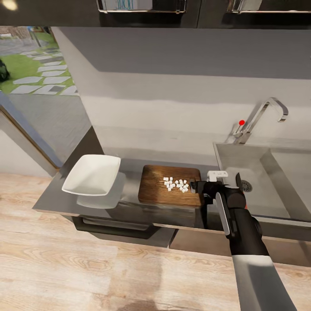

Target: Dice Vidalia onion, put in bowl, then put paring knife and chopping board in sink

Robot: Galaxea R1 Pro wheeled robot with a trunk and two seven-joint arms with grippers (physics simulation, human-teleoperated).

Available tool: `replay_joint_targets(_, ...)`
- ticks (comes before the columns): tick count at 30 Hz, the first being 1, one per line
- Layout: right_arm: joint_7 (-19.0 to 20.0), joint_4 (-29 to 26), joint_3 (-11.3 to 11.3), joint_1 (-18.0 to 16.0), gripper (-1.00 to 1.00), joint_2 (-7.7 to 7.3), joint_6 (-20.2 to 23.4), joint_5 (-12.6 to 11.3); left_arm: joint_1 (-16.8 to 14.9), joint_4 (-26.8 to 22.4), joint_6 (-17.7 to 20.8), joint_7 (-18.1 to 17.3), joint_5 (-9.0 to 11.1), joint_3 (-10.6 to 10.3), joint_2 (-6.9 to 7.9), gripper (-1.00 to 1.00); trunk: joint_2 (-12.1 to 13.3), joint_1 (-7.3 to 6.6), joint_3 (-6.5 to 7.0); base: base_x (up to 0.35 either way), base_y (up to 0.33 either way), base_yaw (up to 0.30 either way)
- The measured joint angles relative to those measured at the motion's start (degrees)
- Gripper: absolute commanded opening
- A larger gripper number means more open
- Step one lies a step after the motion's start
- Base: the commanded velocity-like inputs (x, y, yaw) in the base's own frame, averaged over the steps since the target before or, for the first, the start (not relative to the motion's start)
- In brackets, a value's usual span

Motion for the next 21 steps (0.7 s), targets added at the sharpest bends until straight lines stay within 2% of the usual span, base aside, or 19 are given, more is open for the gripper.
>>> replay_joint_targets(21,0.0,0.0,0.0,0.0,1.0,0.0,0.0,0.0,0.0,0.6,0.0,0.0,0.0,0.0,0.0,1.0,0.0,0.0,0.3,0.0,0.0,0.0)
